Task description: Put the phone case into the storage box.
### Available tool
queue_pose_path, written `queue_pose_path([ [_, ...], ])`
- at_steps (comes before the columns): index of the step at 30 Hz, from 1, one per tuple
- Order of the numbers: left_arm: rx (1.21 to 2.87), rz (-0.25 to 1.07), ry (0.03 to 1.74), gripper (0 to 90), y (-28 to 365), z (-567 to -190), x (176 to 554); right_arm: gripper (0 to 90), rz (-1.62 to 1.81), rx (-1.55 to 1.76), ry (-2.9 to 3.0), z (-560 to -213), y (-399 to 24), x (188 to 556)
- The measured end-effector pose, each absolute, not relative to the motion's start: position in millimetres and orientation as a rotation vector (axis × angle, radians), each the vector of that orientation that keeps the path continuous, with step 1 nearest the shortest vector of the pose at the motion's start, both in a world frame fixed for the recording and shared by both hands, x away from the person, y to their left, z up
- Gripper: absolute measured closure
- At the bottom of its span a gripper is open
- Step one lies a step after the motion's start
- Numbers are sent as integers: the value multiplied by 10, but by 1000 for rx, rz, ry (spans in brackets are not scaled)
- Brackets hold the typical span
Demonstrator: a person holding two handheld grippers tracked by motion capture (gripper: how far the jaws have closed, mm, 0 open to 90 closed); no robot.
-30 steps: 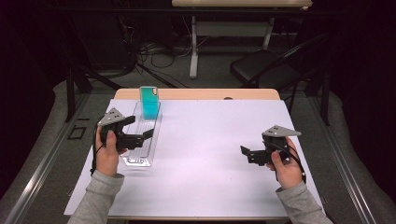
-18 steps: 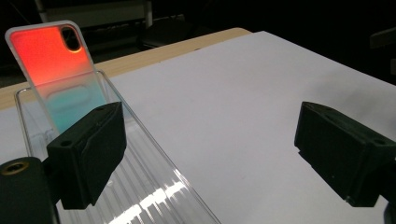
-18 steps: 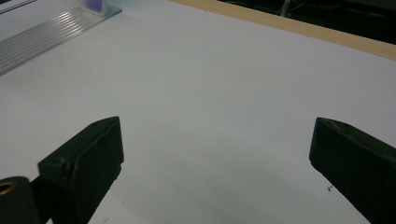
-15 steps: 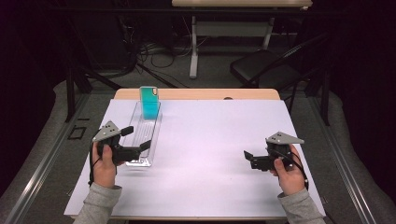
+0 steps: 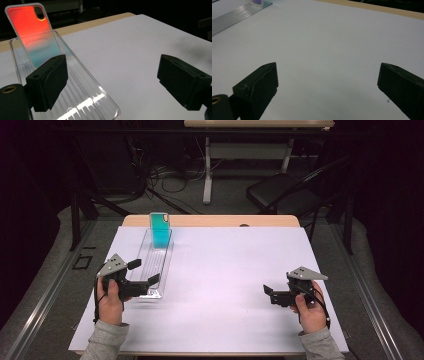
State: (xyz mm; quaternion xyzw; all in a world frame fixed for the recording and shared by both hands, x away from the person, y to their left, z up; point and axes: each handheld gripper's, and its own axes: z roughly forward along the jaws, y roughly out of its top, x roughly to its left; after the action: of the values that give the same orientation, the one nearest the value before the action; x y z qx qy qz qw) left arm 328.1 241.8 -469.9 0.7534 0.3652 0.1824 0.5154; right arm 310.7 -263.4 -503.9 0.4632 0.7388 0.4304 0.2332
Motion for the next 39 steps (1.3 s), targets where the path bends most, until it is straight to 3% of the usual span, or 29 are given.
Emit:
queue_pose_path([
  [39,1759,454,964,112,2605,-4890,3326,44,1193,1343,1985,-5300,-2718,3103],
])
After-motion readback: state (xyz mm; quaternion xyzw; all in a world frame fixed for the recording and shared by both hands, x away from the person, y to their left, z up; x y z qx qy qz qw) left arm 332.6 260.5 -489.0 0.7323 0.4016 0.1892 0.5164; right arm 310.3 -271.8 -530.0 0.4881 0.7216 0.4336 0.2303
